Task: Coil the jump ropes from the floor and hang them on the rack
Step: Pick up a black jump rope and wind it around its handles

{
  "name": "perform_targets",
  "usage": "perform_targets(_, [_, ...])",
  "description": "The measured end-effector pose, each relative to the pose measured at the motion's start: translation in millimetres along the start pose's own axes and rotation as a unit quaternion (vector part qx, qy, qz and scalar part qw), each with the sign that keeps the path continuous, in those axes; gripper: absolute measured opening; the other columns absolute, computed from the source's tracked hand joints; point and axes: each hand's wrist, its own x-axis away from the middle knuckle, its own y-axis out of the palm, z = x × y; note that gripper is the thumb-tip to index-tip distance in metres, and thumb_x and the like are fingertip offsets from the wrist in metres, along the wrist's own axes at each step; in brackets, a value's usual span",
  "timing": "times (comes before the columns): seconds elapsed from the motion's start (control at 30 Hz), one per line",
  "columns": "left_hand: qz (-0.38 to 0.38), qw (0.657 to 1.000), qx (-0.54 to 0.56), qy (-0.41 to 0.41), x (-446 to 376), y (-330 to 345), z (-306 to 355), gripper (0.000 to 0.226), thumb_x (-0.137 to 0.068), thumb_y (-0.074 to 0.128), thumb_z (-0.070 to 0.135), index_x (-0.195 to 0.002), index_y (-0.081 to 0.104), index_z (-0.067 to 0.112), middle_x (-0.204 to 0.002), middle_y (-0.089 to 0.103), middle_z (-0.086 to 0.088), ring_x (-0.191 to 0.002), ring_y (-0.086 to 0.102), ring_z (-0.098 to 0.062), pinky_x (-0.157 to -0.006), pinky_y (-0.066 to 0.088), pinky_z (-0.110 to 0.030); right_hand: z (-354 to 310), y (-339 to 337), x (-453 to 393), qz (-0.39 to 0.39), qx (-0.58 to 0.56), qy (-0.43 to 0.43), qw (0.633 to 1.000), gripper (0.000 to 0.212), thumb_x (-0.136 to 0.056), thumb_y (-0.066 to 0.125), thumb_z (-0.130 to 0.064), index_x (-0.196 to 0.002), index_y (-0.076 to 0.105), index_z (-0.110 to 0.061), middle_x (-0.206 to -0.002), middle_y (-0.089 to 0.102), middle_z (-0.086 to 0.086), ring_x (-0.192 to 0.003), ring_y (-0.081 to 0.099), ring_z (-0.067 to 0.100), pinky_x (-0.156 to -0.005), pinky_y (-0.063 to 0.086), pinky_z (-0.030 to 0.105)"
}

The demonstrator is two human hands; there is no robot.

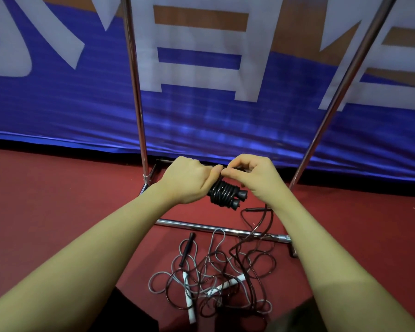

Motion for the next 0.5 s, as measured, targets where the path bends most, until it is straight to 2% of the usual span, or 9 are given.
perform_targets(0.1, [0.029, 0.997, 0.069, -0.015, -2, -6, 4, 0.031, -0.092, 0.031, 0.025, -0.062, 0.024, 0.026, -0.038, 0.042, -0.007, -0.032, 0.041, -0.033, -0.036, 0.040, -0.035, 1, -2, -1, 0.006, -0.035, 0.012, 0.999, 0.015, -0.083, 0.070, -0.011, -0.071, 0.063, -0.016, -0.062, 0.057, -0.002, -0.056, 0.048, 0.005, -0.056, 0.039, 0.015])
perform_targets(0.2, [0.040, 0.976, 0.168, -0.135, -7, -15, 7, 0.047, -0.091, 0.017, 0.044, -0.052, 0.031, 0.022, -0.042, 0.036, -0.002, -0.047, 0.041, -0.036, -0.053, 0.037, -0.039, -2, 0, -4, 0.000, -0.070, -0.003, 0.998, 0.014, -0.086, 0.066, -0.014, -0.073, 0.062, -0.015, -0.065, 0.054, 0.000, -0.062, 0.047, 0.009, -0.060, 0.038, 0.019])
perform_targets(0.27, [0.056, 0.925, 0.303, -0.223, -11, -20, 10, 0.055, -0.091, 0.018, 0.052, -0.047, 0.033, 0.022, -0.043, 0.030, 0.003, -0.049, 0.031, -0.025, -0.053, 0.029, -0.036, -2, 2, -6, -0.009, -0.078, -0.015, 0.997, 0.016, -0.088, 0.060, -0.013, -0.072, 0.058, -0.011, -0.058, 0.052, -0.007, -0.056, 0.046, 0.005, -0.060, 0.040, 0.018])
perform_targets(0.33, [0.103, 0.866, 0.387, -0.299, -18, -24, 12, 0.054, -0.099, 0.024, 0.044, -0.051, 0.032, 0.021, -0.045, 0.031, 0.005, -0.047, 0.026, -0.016, -0.049, 0.025, -0.031, -3, 8, -7, -0.029, -0.057, -0.021, 0.998, 0.026, -0.097, 0.050, -0.014, -0.073, 0.058, -0.009, -0.055, 0.047, -0.005, -0.050, 0.043, 0.007, -0.056, 0.042, 0.023])
perform_targets(0.37, [0.120, 0.852, 0.389, -0.329, -22, -26, 13, 0.051, -0.102, 0.025, 0.034, -0.055, 0.032, 0.015, -0.048, 0.034, -0.003, -0.046, 0.027, -0.014, -0.048, 0.026, -0.028, -4, 11, -7, -0.039, -0.054, -0.013, 0.998, 0.029, -0.100, 0.045, -0.015, -0.074, 0.058, -0.011, -0.055, 0.045, -0.003, -0.047, 0.041, 0.008, -0.052, 0.042, 0.024])
perform_targets(0.43, [0.125, 0.856, 0.338, -0.371, -28, -28, 13, 0.040, -0.103, 0.025, 0.022, -0.064, 0.031, 0.013, -0.057, 0.042, -0.017, -0.046, 0.034, -0.015, -0.050, 0.032, -0.027, -8, 18, -6, -0.055, -0.077, 0.016, 0.995, 0.030, -0.101, 0.040, -0.014, -0.079, 0.059, -0.011, -0.056, 0.042, -0.003, -0.043, 0.037, 0.008, -0.044, 0.041, 0.022])
perform_targets(0.5, [0.120, 0.858, 0.297, -0.402, -30, -27, 10, 0.032, -0.095, 0.021, 0.027, -0.070, 0.033, 0.011, -0.063, 0.052, -0.021, -0.058, 0.046, -0.030, -0.058, 0.035, -0.037, -12, 26, -3, -0.075, -0.093, 0.036, 0.992, 0.028, -0.102, 0.038, -0.012, -0.084, 0.058, -0.009, -0.058, 0.041, -0.003, -0.042, 0.034, 0.007, -0.039, 0.038, 0.021])
